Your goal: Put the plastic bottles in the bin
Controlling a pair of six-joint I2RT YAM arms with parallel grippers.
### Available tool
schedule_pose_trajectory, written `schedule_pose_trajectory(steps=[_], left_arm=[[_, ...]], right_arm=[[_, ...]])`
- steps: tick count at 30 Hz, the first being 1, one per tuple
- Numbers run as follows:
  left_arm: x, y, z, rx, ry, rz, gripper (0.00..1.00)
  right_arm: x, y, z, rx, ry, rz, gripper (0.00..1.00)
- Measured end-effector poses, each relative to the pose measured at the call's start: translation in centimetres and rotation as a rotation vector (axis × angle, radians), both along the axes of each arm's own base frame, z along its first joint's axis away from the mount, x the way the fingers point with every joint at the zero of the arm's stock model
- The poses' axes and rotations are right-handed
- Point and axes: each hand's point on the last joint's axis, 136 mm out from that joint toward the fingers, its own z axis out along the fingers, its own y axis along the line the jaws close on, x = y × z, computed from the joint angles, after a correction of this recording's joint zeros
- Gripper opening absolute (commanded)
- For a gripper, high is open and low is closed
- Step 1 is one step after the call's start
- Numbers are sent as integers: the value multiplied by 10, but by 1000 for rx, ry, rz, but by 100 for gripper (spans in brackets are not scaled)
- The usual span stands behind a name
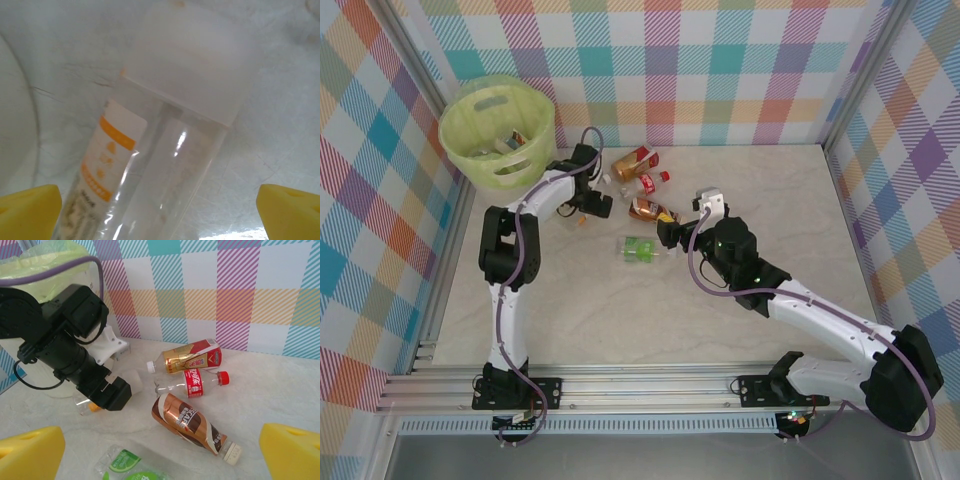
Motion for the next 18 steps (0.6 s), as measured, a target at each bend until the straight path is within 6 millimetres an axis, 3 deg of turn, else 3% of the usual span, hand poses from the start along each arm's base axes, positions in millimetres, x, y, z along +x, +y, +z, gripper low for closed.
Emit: schedule_pose_trajectory(steps=[10,18], left_arm=[[-27,-15,-33,-109,95,-16,99],[-16,-11,-28,-91,53,19,91]], right_arm=[[0,0,-2,2,9,-1,100],[1,1,-6,-4,21,-1,100]])
